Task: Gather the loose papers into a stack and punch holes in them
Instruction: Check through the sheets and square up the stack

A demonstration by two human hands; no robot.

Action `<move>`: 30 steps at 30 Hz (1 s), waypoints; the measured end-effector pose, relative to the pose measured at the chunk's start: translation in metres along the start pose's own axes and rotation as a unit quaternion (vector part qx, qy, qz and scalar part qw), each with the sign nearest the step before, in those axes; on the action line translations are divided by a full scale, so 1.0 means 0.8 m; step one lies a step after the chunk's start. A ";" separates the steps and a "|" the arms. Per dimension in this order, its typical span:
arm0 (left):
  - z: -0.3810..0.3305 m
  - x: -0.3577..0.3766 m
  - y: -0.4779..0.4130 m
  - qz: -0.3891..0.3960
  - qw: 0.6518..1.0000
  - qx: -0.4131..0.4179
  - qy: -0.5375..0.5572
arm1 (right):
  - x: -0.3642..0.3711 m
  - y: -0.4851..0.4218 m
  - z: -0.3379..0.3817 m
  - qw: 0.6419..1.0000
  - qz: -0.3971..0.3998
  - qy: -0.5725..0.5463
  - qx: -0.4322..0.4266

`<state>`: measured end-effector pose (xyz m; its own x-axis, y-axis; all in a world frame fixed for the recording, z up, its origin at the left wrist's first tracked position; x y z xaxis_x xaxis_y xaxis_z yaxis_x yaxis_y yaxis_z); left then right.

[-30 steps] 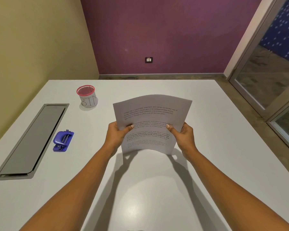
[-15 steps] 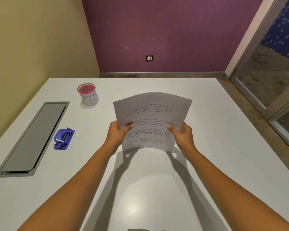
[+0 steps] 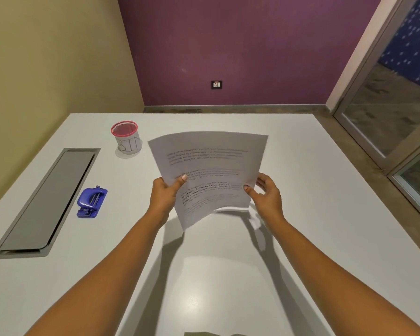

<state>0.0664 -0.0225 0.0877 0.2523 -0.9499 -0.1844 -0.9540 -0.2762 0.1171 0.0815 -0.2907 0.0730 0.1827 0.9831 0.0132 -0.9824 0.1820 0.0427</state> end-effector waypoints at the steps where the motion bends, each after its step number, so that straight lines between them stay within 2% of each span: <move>1: 0.002 -0.005 -0.001 -0.013 1.000 -0.006 0.017 | -0.008 0.000 -0.008 0.999 -0.021 0.022 0.011; 3: 0.005 -0.013 -0.002 -0.027 0.998 -0.019 0.054 | -0.019 0.001 -0.028 0.996 -0.038 0.063 0.056; 6: 0.007 -0.013 -0.001 -0.017 0.995 -0.022 0.099 | -0.018 0.009 -0.064 0.984 -0.010 0.081 0.158; 10: 0.015 -0.012 0.001 -0.029 0.984 -0.047 0.172 | 0.010 0.029 -0.095 0.953 0.039 -0.086 0.288; 12: 0.020 -0.010 0.003 -0.031 0.979 -0.060 0.195 | 0.028 0.036 -0.096 0.933 0.070 -0.160 0.315; 15: 0.028 -0.007 0.006 -0.028 0.967 -0.082 0.238 | 0.037 0.031 -0.086 0.912 0.053 -0.284 0.292; 17: 0.031 -0.007 0.007 -0.025 0.963 -0.088 0.255 | 0.031 0.023 -0.077 0.913 0.030 -0.324 0.246; 21: 0.031 -0.008 0.006 -0.013 0.975 -0.081 0.207 | 0.008 0.011 -0.062 0.941 -0.005 -0.287 0.178; 27: 0.028 -0.046 -0.014 -0.050 0.979 -0.057 0.187 | -0.030 -0.007 -0.037 0.965 -0.035 -0.235 0.110; 30: 0.025 -0.059 -0.024 -0.008 0.993 -0.036 0.115 | -0.048 -0.014 -0.028 0.974 -0.041 -0.211 0.078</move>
<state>0.0692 0.0308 0.0750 0.3050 -0.9515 0.0398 -0.9377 -0.2927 0.1870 0.0845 -0.3300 0.0498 0.2923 0.8635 0.4111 -0.9519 0.2215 0.2116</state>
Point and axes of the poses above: each hand's wrist, its own y-axis away from the middle knuckle, its own x-axis out of the palm, z = x × y, the point moved 9 cm from there along -y, towards the middle knuckle, and after that the axes turned 12 degrees about -y, right-handed, at the moved point
